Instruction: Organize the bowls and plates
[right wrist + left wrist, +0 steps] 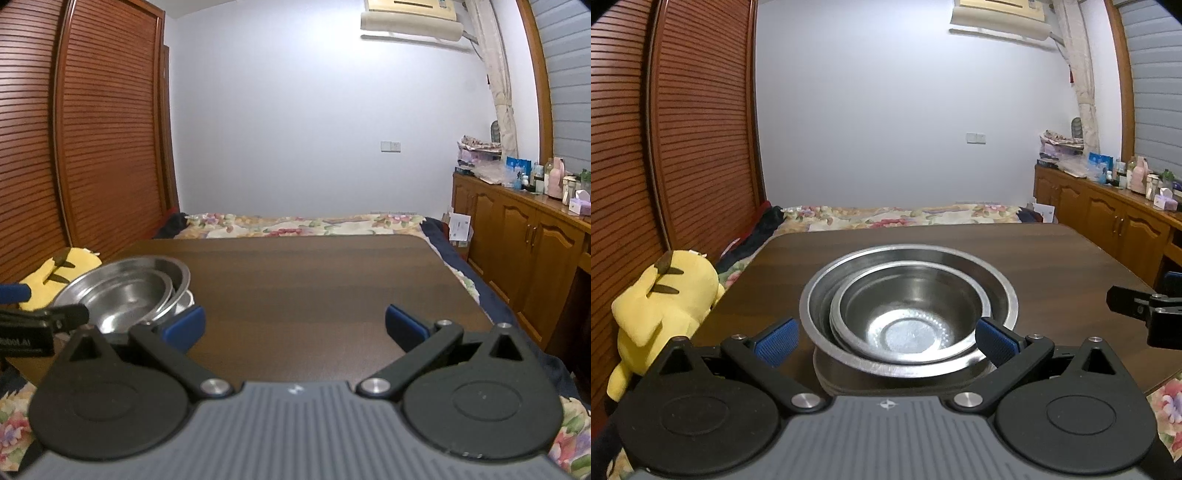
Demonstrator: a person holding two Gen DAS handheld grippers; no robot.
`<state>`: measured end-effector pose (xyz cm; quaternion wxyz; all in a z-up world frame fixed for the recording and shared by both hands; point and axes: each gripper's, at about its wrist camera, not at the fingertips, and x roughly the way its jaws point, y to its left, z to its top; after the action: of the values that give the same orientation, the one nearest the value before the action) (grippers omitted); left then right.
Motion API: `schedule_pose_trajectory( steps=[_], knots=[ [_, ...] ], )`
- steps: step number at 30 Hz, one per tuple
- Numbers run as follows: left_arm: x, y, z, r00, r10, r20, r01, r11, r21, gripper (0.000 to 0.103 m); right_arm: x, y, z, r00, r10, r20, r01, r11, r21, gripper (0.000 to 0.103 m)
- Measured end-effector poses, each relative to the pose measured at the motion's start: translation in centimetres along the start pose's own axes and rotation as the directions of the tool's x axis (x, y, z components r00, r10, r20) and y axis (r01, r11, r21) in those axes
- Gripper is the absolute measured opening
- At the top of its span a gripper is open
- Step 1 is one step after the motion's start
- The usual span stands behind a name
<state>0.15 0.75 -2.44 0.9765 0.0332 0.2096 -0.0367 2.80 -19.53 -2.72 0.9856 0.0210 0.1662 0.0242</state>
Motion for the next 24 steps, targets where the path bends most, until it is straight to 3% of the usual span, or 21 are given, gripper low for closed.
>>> schedule_pose_trajectory(
  steps=[24],
  knots=[
    [0.01, 0.03, -0.39, 1.000, 0.000, -0.004, 0.000, 1.000, 0.001, 0.103, 0.13, 0.18, -0.69, 1.000, -0.010, -0.009, 0.010, 1.000, 0.003, 0.103]
  ],
)
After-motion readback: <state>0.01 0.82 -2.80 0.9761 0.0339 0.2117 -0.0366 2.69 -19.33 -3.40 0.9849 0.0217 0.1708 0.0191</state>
